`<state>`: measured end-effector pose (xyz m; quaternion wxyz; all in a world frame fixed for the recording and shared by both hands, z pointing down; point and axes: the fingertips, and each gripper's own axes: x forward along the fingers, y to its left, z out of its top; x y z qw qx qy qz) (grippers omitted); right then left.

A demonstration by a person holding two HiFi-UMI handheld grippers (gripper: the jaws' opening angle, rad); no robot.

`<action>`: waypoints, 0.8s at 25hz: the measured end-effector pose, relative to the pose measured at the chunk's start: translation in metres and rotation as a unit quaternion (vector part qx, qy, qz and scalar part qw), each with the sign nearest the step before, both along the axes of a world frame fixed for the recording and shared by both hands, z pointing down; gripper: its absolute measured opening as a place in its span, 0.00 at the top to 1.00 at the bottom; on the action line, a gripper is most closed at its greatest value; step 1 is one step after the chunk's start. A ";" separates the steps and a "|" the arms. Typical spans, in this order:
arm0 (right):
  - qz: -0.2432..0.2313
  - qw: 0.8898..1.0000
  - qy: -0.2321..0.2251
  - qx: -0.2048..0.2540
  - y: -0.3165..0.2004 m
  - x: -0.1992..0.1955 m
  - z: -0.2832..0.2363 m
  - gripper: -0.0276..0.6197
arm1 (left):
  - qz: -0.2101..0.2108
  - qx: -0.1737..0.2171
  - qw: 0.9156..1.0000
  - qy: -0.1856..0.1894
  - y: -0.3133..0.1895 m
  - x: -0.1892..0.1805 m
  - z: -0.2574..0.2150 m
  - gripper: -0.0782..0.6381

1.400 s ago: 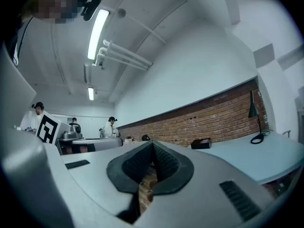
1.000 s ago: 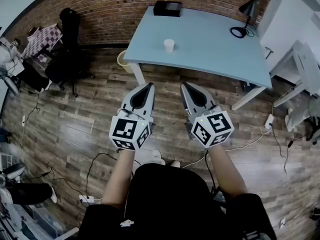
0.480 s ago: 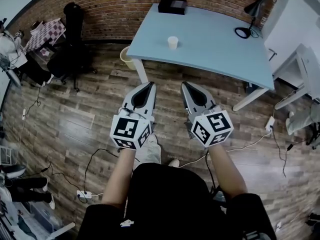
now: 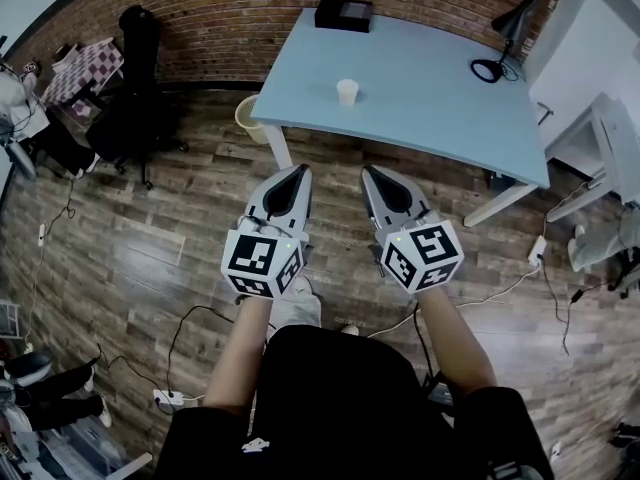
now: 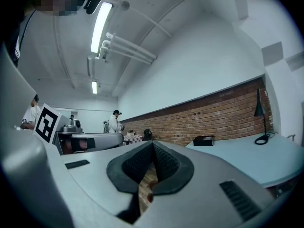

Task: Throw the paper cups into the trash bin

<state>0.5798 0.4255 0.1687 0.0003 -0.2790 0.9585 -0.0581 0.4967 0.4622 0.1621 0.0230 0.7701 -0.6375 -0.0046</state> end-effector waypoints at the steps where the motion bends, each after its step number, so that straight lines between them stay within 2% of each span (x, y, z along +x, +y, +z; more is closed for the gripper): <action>1: 0.001 1.000 0.001 -0.001 -0.005 -0.005 0.001 0.96 | 0.001 -0.001 1.000 0.001 -0.005 -0.005 0.001 0.89; 20: 0.042 0.998 0.013 -0.035 -0.100 -0.099 0.018 0.96 | 0.014 -0.020 1.000 0.003 -0.094 -0.112 0.019 0.89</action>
